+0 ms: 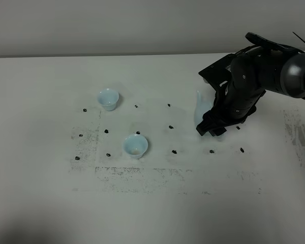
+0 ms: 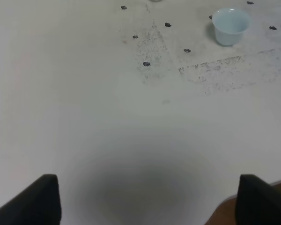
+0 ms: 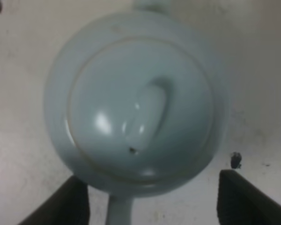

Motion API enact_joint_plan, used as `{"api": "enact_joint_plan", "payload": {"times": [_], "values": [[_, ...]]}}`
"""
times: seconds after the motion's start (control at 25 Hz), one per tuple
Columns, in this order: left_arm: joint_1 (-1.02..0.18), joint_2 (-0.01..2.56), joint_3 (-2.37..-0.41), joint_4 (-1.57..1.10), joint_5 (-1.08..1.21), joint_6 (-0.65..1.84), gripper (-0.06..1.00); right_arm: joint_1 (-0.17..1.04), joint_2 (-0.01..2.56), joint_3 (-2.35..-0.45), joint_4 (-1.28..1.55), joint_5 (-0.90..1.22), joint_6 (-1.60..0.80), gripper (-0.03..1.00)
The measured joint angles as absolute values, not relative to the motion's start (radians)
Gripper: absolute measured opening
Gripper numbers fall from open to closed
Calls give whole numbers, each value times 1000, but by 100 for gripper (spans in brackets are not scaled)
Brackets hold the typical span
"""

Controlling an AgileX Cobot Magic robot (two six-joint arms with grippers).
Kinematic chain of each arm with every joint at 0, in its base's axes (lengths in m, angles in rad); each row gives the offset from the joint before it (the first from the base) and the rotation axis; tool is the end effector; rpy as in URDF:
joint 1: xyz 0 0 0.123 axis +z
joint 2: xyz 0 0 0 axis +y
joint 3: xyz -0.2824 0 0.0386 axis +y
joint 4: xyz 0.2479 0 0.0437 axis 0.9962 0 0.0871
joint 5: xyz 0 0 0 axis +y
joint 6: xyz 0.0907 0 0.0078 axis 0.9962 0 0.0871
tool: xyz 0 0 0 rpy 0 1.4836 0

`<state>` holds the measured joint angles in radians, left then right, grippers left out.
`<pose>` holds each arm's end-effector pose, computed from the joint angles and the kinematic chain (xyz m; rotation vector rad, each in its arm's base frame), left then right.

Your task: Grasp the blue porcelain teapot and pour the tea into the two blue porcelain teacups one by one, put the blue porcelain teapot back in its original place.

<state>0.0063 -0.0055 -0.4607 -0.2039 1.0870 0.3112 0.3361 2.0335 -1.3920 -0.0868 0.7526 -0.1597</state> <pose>-0.0033 -0.0164 0.2655 0.3254 2.0613 -0.0543 0.3880 0.1298 0.1574 -0.7818 2.7639 -0.0634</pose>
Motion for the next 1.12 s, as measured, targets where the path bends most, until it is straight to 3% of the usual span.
{"api": "enact_joint_plan", "payload": {"times": [1.12], "values": [[6, -6, -461, -204, 1087, 311, 72, 319, 2051, -1392, -68, 767, -187, 56]]}}
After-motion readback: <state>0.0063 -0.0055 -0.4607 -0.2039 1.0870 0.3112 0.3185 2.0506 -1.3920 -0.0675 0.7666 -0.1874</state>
